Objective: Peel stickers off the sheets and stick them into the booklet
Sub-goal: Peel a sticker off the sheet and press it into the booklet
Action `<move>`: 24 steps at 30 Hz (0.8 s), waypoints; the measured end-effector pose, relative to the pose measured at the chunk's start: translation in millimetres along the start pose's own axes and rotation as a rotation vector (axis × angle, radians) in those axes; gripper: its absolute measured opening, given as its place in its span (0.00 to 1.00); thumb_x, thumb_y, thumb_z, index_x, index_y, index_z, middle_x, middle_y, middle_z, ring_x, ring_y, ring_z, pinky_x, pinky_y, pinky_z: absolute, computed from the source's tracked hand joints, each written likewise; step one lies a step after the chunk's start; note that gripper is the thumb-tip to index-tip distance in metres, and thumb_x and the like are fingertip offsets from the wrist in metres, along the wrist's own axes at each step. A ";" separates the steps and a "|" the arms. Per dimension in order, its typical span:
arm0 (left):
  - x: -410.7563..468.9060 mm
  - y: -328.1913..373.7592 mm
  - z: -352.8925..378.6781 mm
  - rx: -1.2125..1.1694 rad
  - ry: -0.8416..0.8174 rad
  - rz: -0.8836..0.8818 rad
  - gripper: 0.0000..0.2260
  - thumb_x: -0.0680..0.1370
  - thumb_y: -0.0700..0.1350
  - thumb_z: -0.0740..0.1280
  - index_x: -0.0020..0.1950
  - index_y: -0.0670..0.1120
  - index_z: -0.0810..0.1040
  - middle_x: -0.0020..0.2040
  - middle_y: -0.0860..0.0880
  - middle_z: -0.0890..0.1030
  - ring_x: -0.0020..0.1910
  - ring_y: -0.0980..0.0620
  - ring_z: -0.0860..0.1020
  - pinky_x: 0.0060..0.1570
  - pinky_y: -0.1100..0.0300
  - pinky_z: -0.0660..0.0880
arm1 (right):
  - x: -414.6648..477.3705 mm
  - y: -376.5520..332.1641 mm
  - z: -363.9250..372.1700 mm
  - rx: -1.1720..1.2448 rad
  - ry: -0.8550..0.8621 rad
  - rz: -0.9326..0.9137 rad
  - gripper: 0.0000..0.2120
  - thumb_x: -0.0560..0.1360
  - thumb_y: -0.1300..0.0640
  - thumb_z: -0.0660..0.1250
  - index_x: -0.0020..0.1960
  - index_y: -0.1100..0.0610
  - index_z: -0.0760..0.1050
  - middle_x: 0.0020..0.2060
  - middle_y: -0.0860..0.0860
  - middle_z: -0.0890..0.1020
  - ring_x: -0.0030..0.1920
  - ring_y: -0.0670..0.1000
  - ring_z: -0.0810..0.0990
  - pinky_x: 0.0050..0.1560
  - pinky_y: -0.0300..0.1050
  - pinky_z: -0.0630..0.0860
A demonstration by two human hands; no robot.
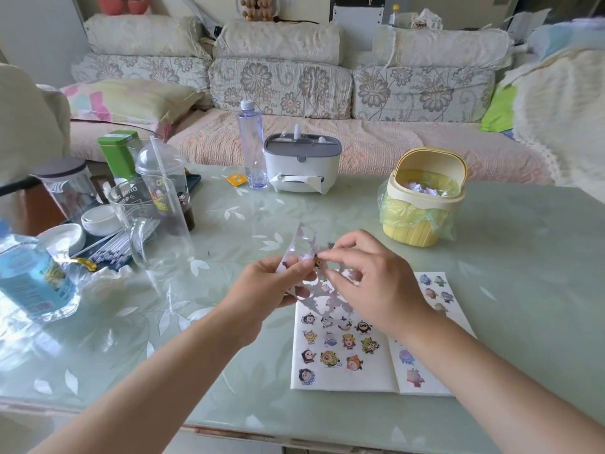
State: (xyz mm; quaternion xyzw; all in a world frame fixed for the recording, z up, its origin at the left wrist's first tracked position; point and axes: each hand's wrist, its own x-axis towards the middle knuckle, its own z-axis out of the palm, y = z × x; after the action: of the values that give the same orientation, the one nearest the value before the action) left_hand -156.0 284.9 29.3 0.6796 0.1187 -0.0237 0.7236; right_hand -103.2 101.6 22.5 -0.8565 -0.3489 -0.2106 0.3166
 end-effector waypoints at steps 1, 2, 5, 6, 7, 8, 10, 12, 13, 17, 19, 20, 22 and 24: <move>-0.9 0.8 0.4 -0.027 -0.014 -0.005 0.09 0.69 0.53 0.74 0.44 0.50 0.84 0.43 0.51 0.86 0.38 0.52 0.81 0.48 0.57 0.76 | -0.4 -1.0 1.9 -0.022 0.020 -0.007 0.11 0.74 0.51 0.74 0.56 0.45 0.84 0.48 0.40 0.78 0.33 0.33 0.70 0.35 0.31 0.66; -1.1 1.4 0.4 -0.042 -0.030 -0.005 0.10 0.68 0.53 0.74 0.44 0.50 0.85 0.44 0.51 0.86 0.39 0.52 0.81 0.49 0.56 0.77 | -0.3 -1.7 3.0 -0.012 0.030 -0.001 0.10 0.75 0.50 0.73 0.56 0.45 0.84 0.47 0.40 0.78 0.33 0.33 0.70 0.35 0.32 0.66; -1.2 2.8 -0.1 -0.043 -0.095 -0.002 0.07 0.72 0.50 0.73 0.45 0.48 0.86 0.45 0.49 0.86 0.41 0.52 0.83 0.52 0.56 0.78 | 0.5 -3.1 2.3 0.079 0.022 0.033 0.11 0.76 0.47 0.67 0.55 0.47 0.85 0.44 0.40 0.80 0.33 0.38 0.74 0.34 0.33 0.68; -0.9 2.9 -0.3 -0.040 -0.111 -0.001 0.06 0.75 0.49 0.72 0.45 0.48 0.86 0.45 0.48 0.86 0.41 0.52 0.83 0.52 0.57 0.78 | 0.2 -3.8 1.1 0.086 0.016 0.038 0.13 0.76 0.45 0.66 0.54 0.47 0.85 0.44 0.40 0.80 0.33 0.39 0.74 0.34 0.33 0.68; -0.6 2.5 -0.2 -0.031 -0.117 0.003 0.06 0.76 0.47 0.71 0.45 0.47 0.86 0.44 0.48 0.86 0.41 0.52 0.83 0.51 0.58 0.78 | 0.1 -4.3 0.1 0.091 0.011 0.045 0.14 0.75 0.43 0.65 0.54 0.47 0.85 0.43 0.40 0.80 0.33 0.40 0.74 0.33 0.34 0.69; -0.3 2.2 0.1 -0.015 -0.111 0.012 0.06 0.77 0.46 0.71 0.45 0.46 0.86 0.44 0.48 0.86 0.41 0.52 0.83 0.50 0.59 0.79 | 0.0 -4.6 -1.0 0.097 0.006 0.057 0.15 0.75 0.41 0.65 0.53 0.47 0.85 0.42 0.40 0.80 0.32 0.41 0.74 0.32 0.36 0.69; -0.5 0.8 1.8 0.018 -0.083 0.044 0.07 0.78 0.45 0.70 0.47 0.43 0.85 0.42 0.47 0.85 0.40 0.52 0.83 0.48 0.61 0.79 | 0.6 -4.6 -1.9 0.106 0.004 0.088 0.15 0.73 0.39 0.67 0.51 0.46 0.86 0.41 0.40 0.80 0.33 0.43 0.75 0.32 0.38 0.70; -1.2 -0.6 4.4 0.041 -0.048 0.076 0.07 0.78 0.45 0.70 0.46 0.44 0.86 0.41 0.47 0.85 0.41 0.52 0.83 0.47 0.62 0.79 | 1.6 -4.8 -1.5 0.081 0.005 0.109 0.11 0.73 0.42 0.71 0.50 0.46 0.86 0.40 0.39 0.81 0.34 0.39 0.75 0.33 0.36 0.68; -1.2 -1.2 5.6 0.052 -0.030 0.088 0.06 0.78 0.45 0.70 0.45 0.46 0.87 0.41 0.48 0.86 0.42 0.52 0.83 0.49 0.60 0.79 | 1.6 -5.0 -0.6 0.071 0.011 0.120 0.09 0.73 0.44 0.72 0.50 0.46 0.86 0.39 0.39 0.81 0.34 0.38 0.75 0.33 0.35 0.67; -0.2 -1.8 9.0 0.049 0.004 0.119 0.06 0.78 0.44 0.71 0.45 0.48 0.88 0.45 0.44 0.87 0.45 0.49 0.82 0.57 0.48 0.79 | 2.7 -6.3 1.5 0.160 0.039 0.208 0.03 0.73 0.52 0.74 0.47 0.46 0.86 0.39 0.38 0.82 0.34 0.38 0.77 0.36 0.34 0.69; -1.1 -1.7 11.9 0.029 -0.003 0.121 0.05 0.77 0.43 0.72 0.45 0.47 0.88 0.45 0.44 0.87 0.45 0.48 0.83 0.56 0.47 0.80 | 2.8 -7.0 1.4 0.178 0.033 0.253 0.04 0.74 0.53 0.74 0.47 0.46 0.86 0.39 0.38 0.83 0.35 0.37 0.77 0.37 0.34 0.70; -1.3 -2.2 13.6 0.018 -0.008 0.118 0.05 0.77 0.42 0.71 0.46 0.46 0.88 0.45 0.45 0.87 0.45 0.48 0.83 0.54 0.49 0.81 | 2.5 -8.1 0.9 0.170 0.036 0.272 0.04 0.74 0.52 0.73 0.47 0.46 0.86 0.40 0.38 0.84 0.34 0.36 0.77 0.38 0.34 0.71; -1.6 -3.2 17.3 0.004 -0.006 0.109 0.06 0.78 0.41 0.71 0.44 0.47 0.88 0.43 0.45 0.87 0.44 0.48 0.84 0.53 0.50 0.81 | 1.5 -11.5 -0.4 0.070 0.068 0.252 0.04 0.73 0.51 0.73 0.46 0.45 0.86 0.39 0.38 0.85 0.33 0.38 0.76 0.36 0.35 0.74; 0.2 -4.9 19.9 -0.004 0.011 0.103 0.07 0.78 0.41 0.71 0.44 0.47 0.88 0.44 0.44 0.87 0.47 0.45 0.85 0.56 0.47 0.81 | 0.1 -15.8 -1.5 -0.102 0.115 0.155 0.03 0.73 0.50 0.73 0.44 0.45 0.86 0.38 0.39 0.85 0.31 0.40 0.75 0.33 0.37 0.74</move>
State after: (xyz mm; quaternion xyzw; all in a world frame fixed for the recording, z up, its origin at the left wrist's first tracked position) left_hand -154.0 264.9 25.4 0.6835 0.0876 0.0172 0.7245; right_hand -114.9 109.4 29.8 -0.8825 -0.2518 -0.2517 0.3072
